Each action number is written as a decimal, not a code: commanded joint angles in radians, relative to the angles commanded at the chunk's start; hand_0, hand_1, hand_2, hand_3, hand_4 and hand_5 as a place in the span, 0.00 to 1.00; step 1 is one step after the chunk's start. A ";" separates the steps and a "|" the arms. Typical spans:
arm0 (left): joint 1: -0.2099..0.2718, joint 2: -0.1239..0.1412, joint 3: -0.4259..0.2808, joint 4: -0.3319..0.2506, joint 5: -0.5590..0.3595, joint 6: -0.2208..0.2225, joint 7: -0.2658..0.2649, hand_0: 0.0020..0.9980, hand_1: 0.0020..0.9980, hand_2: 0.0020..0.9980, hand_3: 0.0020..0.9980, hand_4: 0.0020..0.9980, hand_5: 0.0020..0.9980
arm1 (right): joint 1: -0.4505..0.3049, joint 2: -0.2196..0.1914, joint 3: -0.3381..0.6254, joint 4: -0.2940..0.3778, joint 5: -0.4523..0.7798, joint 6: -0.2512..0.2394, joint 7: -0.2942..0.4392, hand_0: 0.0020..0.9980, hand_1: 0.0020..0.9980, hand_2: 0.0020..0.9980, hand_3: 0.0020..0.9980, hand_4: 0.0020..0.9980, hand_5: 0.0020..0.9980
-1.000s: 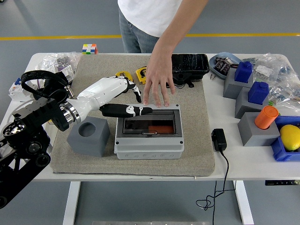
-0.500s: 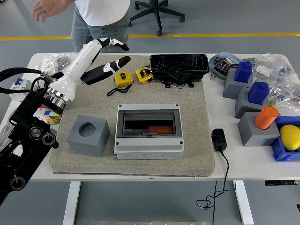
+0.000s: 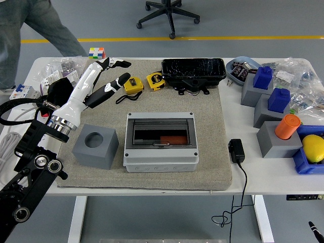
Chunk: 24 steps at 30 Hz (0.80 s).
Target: Fetch the battery,place it into the box,close the lid of the box
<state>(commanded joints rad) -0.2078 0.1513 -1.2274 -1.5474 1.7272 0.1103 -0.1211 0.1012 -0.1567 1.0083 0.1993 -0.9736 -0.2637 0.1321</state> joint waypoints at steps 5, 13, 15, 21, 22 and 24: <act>0.016 -0.008 -0.013 -0.006 0.007 0.002 0.000 0.76 0.78 0.72 0.69 1.00 1.00 | 0.002 -0.006 -0.004 0.002 -0.011 -0.001 -0.005 0.83 0.82 0.79 0.83 1.00 1.00; 0.024 -0.014 -0.032 -0.001 0.027 0.019 -0.009 0.76 0.78 0.72 0.69 1.00 1.00 | 0.000 -0.002 0.023 -0.003 -0.029 0.008 -0.012 0.83 0.82 0.79 0.82 1.00 1.00; 0.026 -0.014 -0.038 0.003 0.031 0.025 -0.011 0.77 0.79 0.74 0.71 1.00 1.00 | 0.001 0.001 0.028 -0.004 -0.031 0.012 -0.014 0.83 0.82 0.79 0.82 1.00 1.00; 0.035 -0.020 -0.079 0.012 0.015 0.066 -0.045 0.81 0.86 0.82 0.79 1.00 1.00 | 0.010 0.013 0.043 -0.006 -0.034 0.020 -0.017 0.83 0.82 0.79 0.82 1.00 1.00; 0.036 -0.020 -0.083 0.013 0.013 0.070 -0.049 0.81 0.86 0.82 0.79 1.00 1.00 | 0.011 0.014 0.045 -0.006 -0.035 0.021 -0.017 0.83 0.82 0.79 0.82 1.00 1.00; 0.040 -0.022 -0.100 0.011 0.001 0.097 -0.067 0.81 0.86 0.82 0.79 1.00 1.00 | 0.016 0.019 0.058 -0.008 -0.040 0.022 -0.018 0.83 0.82 0.79 0.82 1.00 1.00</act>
<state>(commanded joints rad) -0.1680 0.1296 -1.3270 -1.5367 1.7282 0.2071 -0.1883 0.1171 -0.1373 1.0664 0.1910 -1.0134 -0.2413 0.1139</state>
